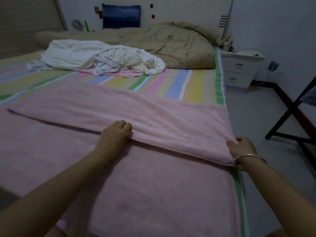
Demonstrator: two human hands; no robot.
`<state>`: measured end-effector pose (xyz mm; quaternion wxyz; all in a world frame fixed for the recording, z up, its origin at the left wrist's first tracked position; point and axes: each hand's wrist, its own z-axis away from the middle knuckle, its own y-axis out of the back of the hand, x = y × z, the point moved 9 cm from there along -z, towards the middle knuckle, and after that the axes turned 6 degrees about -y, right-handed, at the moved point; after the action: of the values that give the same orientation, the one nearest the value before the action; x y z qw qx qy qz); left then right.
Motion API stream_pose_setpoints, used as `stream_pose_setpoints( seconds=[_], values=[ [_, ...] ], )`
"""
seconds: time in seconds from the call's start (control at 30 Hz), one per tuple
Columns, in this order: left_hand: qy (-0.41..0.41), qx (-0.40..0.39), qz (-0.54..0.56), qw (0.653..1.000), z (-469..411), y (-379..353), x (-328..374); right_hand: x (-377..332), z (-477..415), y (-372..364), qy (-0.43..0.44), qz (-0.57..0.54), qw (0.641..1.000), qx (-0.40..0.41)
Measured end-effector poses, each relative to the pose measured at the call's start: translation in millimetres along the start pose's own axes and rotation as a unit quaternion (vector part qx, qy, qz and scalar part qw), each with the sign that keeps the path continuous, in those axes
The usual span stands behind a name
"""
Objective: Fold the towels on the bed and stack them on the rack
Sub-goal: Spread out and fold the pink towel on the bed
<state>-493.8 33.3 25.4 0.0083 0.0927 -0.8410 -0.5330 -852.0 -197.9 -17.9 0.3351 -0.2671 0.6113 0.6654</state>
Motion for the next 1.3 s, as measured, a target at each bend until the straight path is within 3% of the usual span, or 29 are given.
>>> stream_pose_setpoints(
  seconds=[0.17, 0.37, 0.53, 0.6, 0.67, 0.77, 0.83, 0.93, 1.03, 1.1, 1.17, 1.23, 1.3],
  values=[
    [-0.006, -0.086, -0.081, 0.993, -5.2, -18.5, -3.5, 10.3, 9.1, -10.1, -0.034, -0.069, 0.997, -0.023],
    [-0.013, -0.040, -0.131, 0.991, -22.3, -17.7, 5.0, 8.6, 13.0, -13.8, -0.052, -0.097, 0.994, -0.030],
    [-0.061, -0.022, -0.099, 0.993, -30.5, -3.2, 8.3, 5.3, 9.4, 1.0, -0.033, -0.046, 0.998, 0.004],
    [-0.119, -0.051, -0.093, 0.987, -25.2, -1.3, 9.6, 2.6, 10.1, 5.0, -0.029, 0.000, 1.000, 0.002],
    [-0.125, -0.096, -0.069, 0.985, -11.9, -7.1, 1.5, -3.9, 17.3, 2.2, -0.015, 0.089, 0.996, -0.006],
    [-0.062, -0.135, 0.057, 0.987, 12.5, -29.8, -15.0, -39.8, 42.8, 1.3, 0.108, 0.225, 0.963, 0.098],
    [-0.010, -0.106, 0.137, 0.985, 23.1, -32.7, -26.5, -78.4, 73.8, -21.9, 0.258, 0.212, 0.933, 0.134],
    [0.010, -0.049, 0.168, 0.985, 30.6, -24.4, -40.6, -131.0, 145.6, -87.2, 0.449, 0.141, 0.881, 0.036],
    [-0.022, -0.048, 0.111, 0.992, 38.2, -28.5, -55.9, -163.9, 221.3, -154.0, 0.556, 0.182, 0.809, -0.055],
    [0.007, -0.065, 0.080, 0.995, 42.8, -31.2, -82.0, -176.6, 247.8, -193.5, 0.588, 0.245, 0.768, -0.064],
    [0.035, -0.082, 0.052, 0.995, 45.0, -31.0, -109.4, -189.4, 251.7, -215.8, 0.596, 0.288, 0.749, -0.039],
    [0.039, -0.099, 0.019, 0.994, 42.7, -28.9, -130.5, -201.0, 245.0, -223.1, 0.582, 0.287, 0.761, -0.011],
    [0.025, -0.094, -0.011, 0.995, 33.8, -23.0, -145.3, -211.6, 233.0, -215.3, 0.544, 0.247, 0.802, 0.010]
  ],
)
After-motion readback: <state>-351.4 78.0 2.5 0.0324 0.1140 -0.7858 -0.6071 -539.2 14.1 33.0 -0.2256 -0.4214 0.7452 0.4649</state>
